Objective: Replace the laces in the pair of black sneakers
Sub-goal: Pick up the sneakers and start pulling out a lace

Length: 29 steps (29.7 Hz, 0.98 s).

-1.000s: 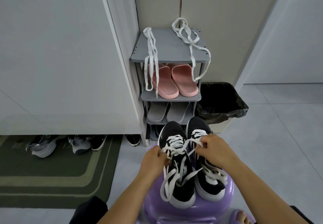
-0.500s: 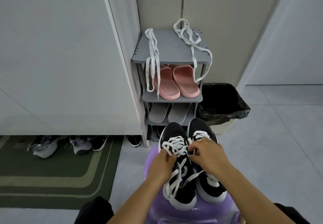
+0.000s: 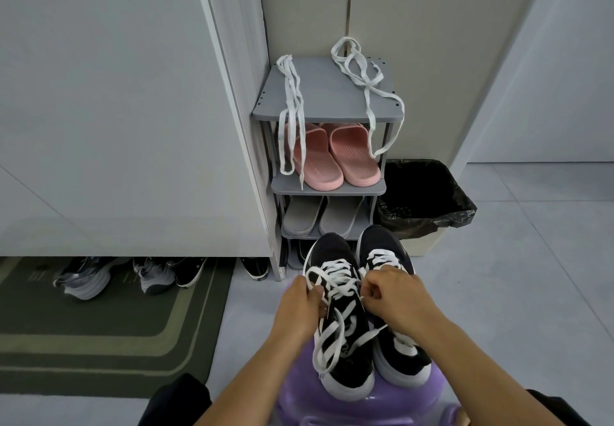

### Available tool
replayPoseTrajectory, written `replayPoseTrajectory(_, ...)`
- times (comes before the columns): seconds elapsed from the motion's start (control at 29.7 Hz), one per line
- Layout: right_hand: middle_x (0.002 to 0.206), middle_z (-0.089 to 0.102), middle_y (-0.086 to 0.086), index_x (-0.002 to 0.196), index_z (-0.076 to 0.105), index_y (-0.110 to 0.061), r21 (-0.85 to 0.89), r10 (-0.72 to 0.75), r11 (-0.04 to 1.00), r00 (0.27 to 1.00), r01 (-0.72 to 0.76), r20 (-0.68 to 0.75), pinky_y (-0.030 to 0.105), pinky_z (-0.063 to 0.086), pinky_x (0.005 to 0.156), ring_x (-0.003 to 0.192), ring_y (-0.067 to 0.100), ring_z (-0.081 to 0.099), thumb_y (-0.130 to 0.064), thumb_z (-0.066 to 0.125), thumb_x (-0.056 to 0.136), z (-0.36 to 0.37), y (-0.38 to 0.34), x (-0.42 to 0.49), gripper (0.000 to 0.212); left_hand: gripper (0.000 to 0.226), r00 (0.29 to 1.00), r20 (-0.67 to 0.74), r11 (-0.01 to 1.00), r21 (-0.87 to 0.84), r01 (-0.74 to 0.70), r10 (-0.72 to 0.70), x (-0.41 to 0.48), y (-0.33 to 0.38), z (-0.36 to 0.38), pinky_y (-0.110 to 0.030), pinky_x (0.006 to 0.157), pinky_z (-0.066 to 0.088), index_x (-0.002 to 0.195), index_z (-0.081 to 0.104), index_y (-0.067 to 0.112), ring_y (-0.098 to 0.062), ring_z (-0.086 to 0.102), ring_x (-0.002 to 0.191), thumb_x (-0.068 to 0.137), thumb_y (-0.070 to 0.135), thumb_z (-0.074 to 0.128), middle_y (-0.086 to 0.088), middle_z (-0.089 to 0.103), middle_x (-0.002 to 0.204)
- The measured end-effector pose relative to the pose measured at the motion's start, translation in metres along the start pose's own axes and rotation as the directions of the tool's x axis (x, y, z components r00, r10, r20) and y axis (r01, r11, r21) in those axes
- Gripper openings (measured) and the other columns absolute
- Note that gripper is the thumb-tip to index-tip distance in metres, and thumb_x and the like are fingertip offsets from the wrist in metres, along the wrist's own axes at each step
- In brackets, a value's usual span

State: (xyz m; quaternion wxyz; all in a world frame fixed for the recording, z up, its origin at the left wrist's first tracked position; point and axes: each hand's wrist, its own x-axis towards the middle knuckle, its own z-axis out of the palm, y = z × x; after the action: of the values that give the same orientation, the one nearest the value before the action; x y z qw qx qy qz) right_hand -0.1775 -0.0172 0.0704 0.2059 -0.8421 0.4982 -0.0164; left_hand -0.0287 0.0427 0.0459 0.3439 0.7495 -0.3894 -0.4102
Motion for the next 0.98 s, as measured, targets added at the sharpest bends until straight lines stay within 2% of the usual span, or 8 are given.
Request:
replayPoseTrajectory(0.07, 0.076, 0.041, -0.014, 0.060, 0.031, -0.036, -0.006, 0.005, 1.000, 1.000, -0.005, 0.002, 0.023, 0.029, 0.076, 0.084, 0.009, 0.045, -0.027, 0.053, 0.085, 0.000, 0.000, 0.000, 0.034, 0.008, 0.997, 0.062, 0.999, 0.004, -0.039, 0.039, -0.004, 0.001, 0.001, -0.037, 0.084, 0.047, 0.089, 0.055, 0.015, -0.018, 0.056, 0.079, 0.093, 0.013, 0.048, -0.001, 0.061, 0.083)
replayPoseTrajectory(0.17, 0.076, 0.041, -0.014, 0.060, 0.031, -0.036, 0.003, 0.011, 1.000, 1.000, -0.011, 0.000, 0.022, 0.029, 0.075, 0.085, 0.010, 0.047, -0.026, 0.054, 0.084, 0.000, -0.001, 0.000, 0.034, 0.019, 0.989, 0.137, 0.996, 0.050, -0.069, 0.062, -0.006, -0.001, 0.004, -0.032, 0.092, 0.043, 0.111, 0.057, 0.013, -0.019, 0.058, 0.099, 0.094, 0.013, 0.048, -0.003, 0.064, 0.106)
replayPoseTrajectory(0.3, 0.079, 0.048, -0.012, 0.061, 0.037, -0.034, 0.104, 0.066, 0.993, 0.998, -0.063, -0.022, 0.024, 0.037, 0.075, 0.081, 0.011, 0.050, -0.021, 0.057, 0.080, -0.007, -0.002, -0.002, 0.031, 0.013, 0.998, 0.066, 0.998, 0.067, -0.003, -0.001, -0.002, -0.003, 0.000, -0.035, 0.084, 0.046, 0.096, 0.054, 0.008, -0.024, 0.057, 0.082, 0.095, 0.010, 0.042, -0.011, 0.063, 0.091)
replayPoseTrajectory(0.44, 0.073, 0.056, -0.009, 0.066, 0.050, -0.025, 0.230, 0.196, 0.958, 0.977, -0.172, -0.087, 0.028, 0.042, 0.071, 0.078, 0.017, 0.057, -0.019, 0.061, 0.077, -0.025, 0.007, -0.003, 0.016, 0.016, 0.999, -0.029, 0.998, 0.037, 0.046, -0.045, 0.003, 0.003, -0.015, -0.028, 0.064, 0.043, 0.085, 0.045, 0.011, -0.012, 0.059, 0.064, 0.097, 0.011, 0.035, -0.007, 0.061, 0.084)
replayPoseTrajectory(0.61, 0.076, 0.058, -0.005, 0.077, 0.053, -0.019, 0.307, 0.342, 0.911, 0.919, -0.274, -0.195, 0.028, 0.035, 0.063, 0.075, 0.018, 0.054, -0.019, 0.059, 0.080, -0.039, 0.021, -0.004, 0.006, 0.016, 0.990, -0.143, 1.000, 0.009, 0.012, -0.010, 0.007, 0.007, -0.028, -0.023, 0.055, 0.039, 0.087, 0.046, 0.010, -0.014, 0.056, 0.064, 0.098, 0.017, 0.037, -0.005, 0.058, 0.079)
replayPoseTrajectory(0.71, 0.087, 0.057, -0.002, 0.089, 0.047, -0.018, 0.279, 0.289, 0.930, 0.944, -0.238, -0.157, 0.028, 0.036, 0.066, 0.078, 0.019, 0.054, -0.023, 0.058, 0.084, -0.028, 0.013, -0.003, 0.012, 0.019, 0.999, 0.031, 1.000, 0.003, 0.031, -0.031, -0.001, 0.002, -0.010, -0.036, 0.075, 0.051, 0.101, 0.052, 0.005, -0.018, 0.056, 0.069, 0.096, 0.022, 0.046, -0.005, 0.058, 0.082)
replayPoseTrajectory(0.78, 0.091, 0.055, -0.002, 0.088, 0.044, -0.018, 0.197, 0.245, 0.956, 0.962, -0.218, -0.124, 0.028, 0.036, 0.068, 0.080, 0.019, 0.053, -0.030, 0.057, 0.086, -0.018, 0.003, -0.005, 0.018, 0.025, 0.991, 0.132, 0.999, 0.041, -0.001, -0.005, -0.007, -0.002, 0.004, -0.032, 0.090, 0.047, 0.114, 0.055, 0.008, -0.020, 0.060, 0.092, 0.096, 0.023, 0.046, -0.005, 0.063, 0.100)
replayPoseTrajectory(0.98, 0.103, 0.063, -0.002, 0.096, 0.055, -0.019, -0.059, 0.186, 0.980, 0.977, -0.193, -0.101, 0.027, 0.039, 0.072, 0.097, 0.019, 0.060, -0.046, 0.048, 0.091, -0.004, -0.013, -0.007, 0.028, 0.015, 0.997, 0.007, 0.996, 0.054, -0.072, 0.072, -0.004, 0.002, 0.011, -0.023, 0.076, 0.040, 0.100, 0.058, 0.016, -0.013, 0.055, 0.088, 0.097, 0.018, 0.044, 0.005, 0.059, 0.091)
